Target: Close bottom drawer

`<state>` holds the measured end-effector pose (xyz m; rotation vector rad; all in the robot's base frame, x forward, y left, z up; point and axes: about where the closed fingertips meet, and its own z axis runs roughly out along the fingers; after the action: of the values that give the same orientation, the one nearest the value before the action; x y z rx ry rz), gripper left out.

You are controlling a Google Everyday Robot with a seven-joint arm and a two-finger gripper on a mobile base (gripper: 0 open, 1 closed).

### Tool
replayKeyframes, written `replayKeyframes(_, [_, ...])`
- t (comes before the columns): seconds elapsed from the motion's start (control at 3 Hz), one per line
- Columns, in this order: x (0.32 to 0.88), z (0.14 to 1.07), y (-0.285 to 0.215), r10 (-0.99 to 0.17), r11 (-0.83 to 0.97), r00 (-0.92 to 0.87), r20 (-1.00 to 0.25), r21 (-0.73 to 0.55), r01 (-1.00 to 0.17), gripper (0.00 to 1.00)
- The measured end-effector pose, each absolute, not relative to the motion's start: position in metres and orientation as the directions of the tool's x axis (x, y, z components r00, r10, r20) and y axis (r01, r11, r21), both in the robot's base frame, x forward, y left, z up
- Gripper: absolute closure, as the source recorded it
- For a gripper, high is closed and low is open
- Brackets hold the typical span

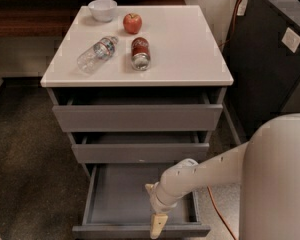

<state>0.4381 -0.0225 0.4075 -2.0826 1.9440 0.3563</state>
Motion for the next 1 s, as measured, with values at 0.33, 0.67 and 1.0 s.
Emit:
replayKeyframes(0.33, [0.445,0.370,-0.019,-0.935,-0.087,0.102,-0.340,-0.060,-0.994,0.00])
replayKeyframes(0.67, [0.452,0.339,-0.015,-0.938,-0.116,0.131,-0.322,-0.065,-0.991,0.00])
replayKeyframes(1.0, [0.460,0.305,-0.013,-0.938,-0.138,0.158,-0.310,-0.084,-0.987,0.00])
